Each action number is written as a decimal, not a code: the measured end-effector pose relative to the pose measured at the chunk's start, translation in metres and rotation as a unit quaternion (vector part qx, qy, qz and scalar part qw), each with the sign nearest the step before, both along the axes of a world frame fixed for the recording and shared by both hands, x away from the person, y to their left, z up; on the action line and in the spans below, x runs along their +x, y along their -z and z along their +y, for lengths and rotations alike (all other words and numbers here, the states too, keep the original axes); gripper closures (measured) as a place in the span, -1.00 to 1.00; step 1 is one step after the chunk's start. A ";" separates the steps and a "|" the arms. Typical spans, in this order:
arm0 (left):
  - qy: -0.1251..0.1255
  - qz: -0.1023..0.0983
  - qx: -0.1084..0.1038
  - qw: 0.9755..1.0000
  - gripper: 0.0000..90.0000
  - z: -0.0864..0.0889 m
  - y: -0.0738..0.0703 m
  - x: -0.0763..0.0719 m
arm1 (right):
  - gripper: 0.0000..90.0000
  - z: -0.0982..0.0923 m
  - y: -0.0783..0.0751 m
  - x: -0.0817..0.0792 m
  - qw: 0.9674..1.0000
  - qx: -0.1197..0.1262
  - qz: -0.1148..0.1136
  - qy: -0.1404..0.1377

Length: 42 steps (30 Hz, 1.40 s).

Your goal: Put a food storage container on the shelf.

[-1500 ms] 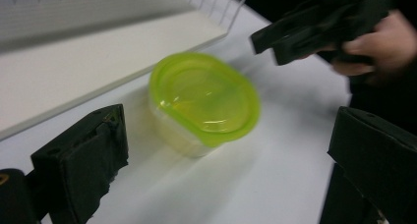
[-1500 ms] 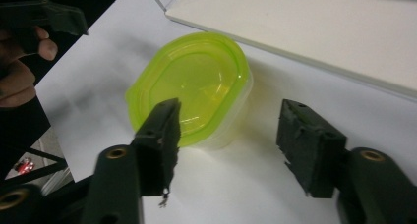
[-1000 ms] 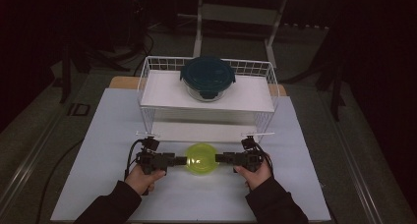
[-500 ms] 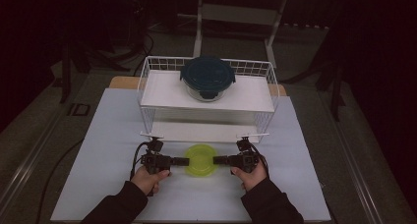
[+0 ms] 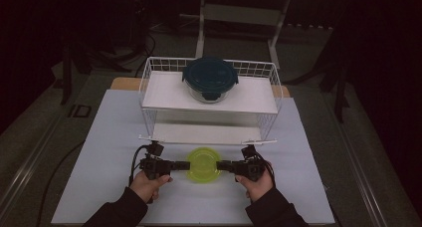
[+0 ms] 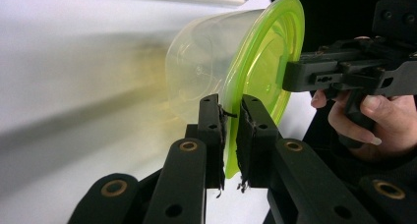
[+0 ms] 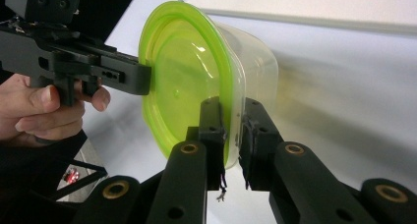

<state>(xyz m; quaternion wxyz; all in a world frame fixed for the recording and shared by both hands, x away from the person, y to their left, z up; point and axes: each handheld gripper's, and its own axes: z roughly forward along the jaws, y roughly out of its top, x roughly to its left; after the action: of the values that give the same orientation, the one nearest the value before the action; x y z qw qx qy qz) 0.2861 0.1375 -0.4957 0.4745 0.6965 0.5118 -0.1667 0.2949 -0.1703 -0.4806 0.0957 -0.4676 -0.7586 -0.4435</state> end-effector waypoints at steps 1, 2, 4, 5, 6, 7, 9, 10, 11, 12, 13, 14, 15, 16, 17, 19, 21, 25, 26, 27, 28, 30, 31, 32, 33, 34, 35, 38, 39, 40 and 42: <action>0.001 -0.007 -0.001 1.000 0.79 0.000 -0.004 -0.001 | 0.80 -0.001 -0.006 -0.002 1.000 0.002 -0.007 -0.001; 0.002 -0.011 -0.002 1.000 0.79 0.000 -0.007 -0.002 | 0.80 -0.001 -0.006 -0.002 1.000 0.002 -0.007 -0.001; 0.005 -0.017 -0.004 1.000 0.79 0.001 -0.013 -0.003 | 0.80 -0.001 -0.014 -0.004 1.000 0.002 -0.016 -0.001; 0.007 -0.025 -0.003 1.000 0.79 0.001 -0.019 -0.005 | 0.80 -0.001 -0.019 -0.007 1.000 0.003 -0.023 -0.002; 0.007 -0.025 -0.003 1.000 0.79 0.001 -0.019 -0.005 | 0.80 -0.001 -0.019 -0.007 1.000 0.003 -0.023 -0.002; 0.008 -0.030 -0.005 0.999 0.79 0.001 -0.024 -0.006 | 0.80 -0.001 -0.023 -0.008 1.000 0.002 -0.027 -0.002; 0.010 -0.038 -0.007 0.999 0.79 0.002 -0.032 -0.008 | 0.80 -0.002 -0.030 -0.011 0.999 0.003 -0.036 -0.002; 0.010 -0.041 -0.009 0.999 0.79 0.002 -0.035 -0.009 | 0.80 -0.002 -0.035 -0.013 0.999 0.003 -0.041 -0.003; 0.011 -0.046 -0.011 0.999 0.79 0.002 -0.040 -0.010 | 0.80 -0.002 -0.041 -0.014 0.999 0.006 -0.045 -0.002; 0.011 -0.046 -0.011 0.999 0.79 0.002 -0.040 -0.010 | 0.80 -0.002 -0.041 -0.014 0.999 0.006 -0.045 -0.002; 0.011 -0.053 -0.018 0.998 0.79 0.003 -0.048 -0.011 | 0.80 -0.003 -0.049 -0.016 0.998 0.009 -0.056 -0.004; 0.011 -0.053 -0.018 0.998 0.79 0.003 -0.048 -0.011 | 0.80 -0.003 -0.049 -0.016 0.998 0.009 -0.056 -0.004; 0.014 -0.061 -0.019 0.998 0.80 0.003 -0.054 -0.012 | 0.80 -0.003 -0.058 -0.018 0.998 0.012 -0.065 -0.004; 0.014 -0.065 -0.019 0.998 0.80 0.003 -0.057 -0.012 | 0.80 -0.003 -0.058 -0.018 0.998 0.012 -0.065 -0.004; 0.013 -0.069 -0.021 0.997 0.80 0.004 -0.061 -0.012 | 0.80 -0.003 -0.061 -0.019 0.998 0.011 -0.068 -0.004; 0.010 -0.075 -0.021 0.997 0.80 0.004 -0.068 -0.012 | 0.80 -0.003 -0.070 -0.018 0.997 0.012 -0.076 -0.001; 0.008 -0.081 -0.021 0.996 0.80 0.004 -0.074 -0.012 | 0.80 -0.002 -0.076 -0.018 0.997 0.013 -0.079 0.001; 0.009 -0.094 -0.018 0.995 0.80 0.004 -0.090 -0.011 | 0.80 -0.002 -0.089 -0.017 0.996 0.019 -0.089 0.005; 0.009 -0.094 -0.018 0.995 0.80 0.004 -0.090 -0.011 | 0.80 -0.002 -0.089 -0.017 0.996 0.019 -0.089 0.005; 0.007 -0.100 -0.019 0.995 0.80 0.005 -0.098 -0.011 | 0.80 -0.002 -0.095 -0.017 0.996 0.022 -0.091 0.008; 0.007 -0.100 -0.019 0.995 0.80 0.005 -0.098 -0.011 | 0.80 -0.002 -0.095 -0.017 0.996 0.022 -0.091 0.008; 0.007 -0.106 -0.022 0.994 0.80 0.005 -0.106 -0.011 | 0.80 -0.001 -0.104 -0.018 0.995 0.022 -0.102 0.008; 0.009 -0.116 -0.023 0.993 0.80 0.006 -0.114 -0.010 | 0.80 -0.001 -0.113 -0.018 0.993 0.021 -0.113 0.008; 0.009 -0.116 -0.023 0.993 0.80 0.006 -0.114 -0.010 | 0.80 -0.001 -0.113 -0.018 0.993 0.021 -0.113 0.008; 0.009 -0.122 -0.027 0.992 0.80 0.008 -0.123 -0.009 | 0.80 0.000 -0.122 -0.018 0.992 0.023 -0.123 0.008; 0.009 -0.122 -0.027 0.992 0.80 0.008 -0.123 -0.009 | 0.80 0.000 -0.122 -0.018 0.992 0.023 -0.123 0.008; 0.007 -0.127 -0.028 0.992 0.80 0.009 -0.132 -0.008 | 0.80 0.001 -0.131 -0.018 0.991 0.023 -0.130 0.010; 0.005 -0.132 -0.027 0.991 0.80 0.009 -0.141 -0.006 | 0.80 0.003 -0.140 -0.016 0.990 0.022 -0.137 0.011; 0.003 -0.139 -0.025 0.990 0.80 0.010 -0.150 -0.003 | 0.80 0.003 -0.148 -0.013 0.989 0.024 -0.142 0.012; 0.003 -0.139 -0.025 0.990 0.80 0.010 -0.150 -0.003 | 0.80 0.003 -0.148 -0.013 0.989 0.024 -0.142 0.012; 0.001 -0.141 -0.026 0.990 0.80 0.011 -0.159 0.000 | 0.80 0.004 -0.155 -0.009 0.989 0.028 -0.146 0.015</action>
<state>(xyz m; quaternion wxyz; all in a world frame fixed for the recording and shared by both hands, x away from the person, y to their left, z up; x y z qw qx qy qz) 0.2860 0.1482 -0.3371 0.5594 0.7014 0.4343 -0.0804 0.2854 -0.1660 -0.3254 -0.0101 -0.4061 -0.7447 -0.5295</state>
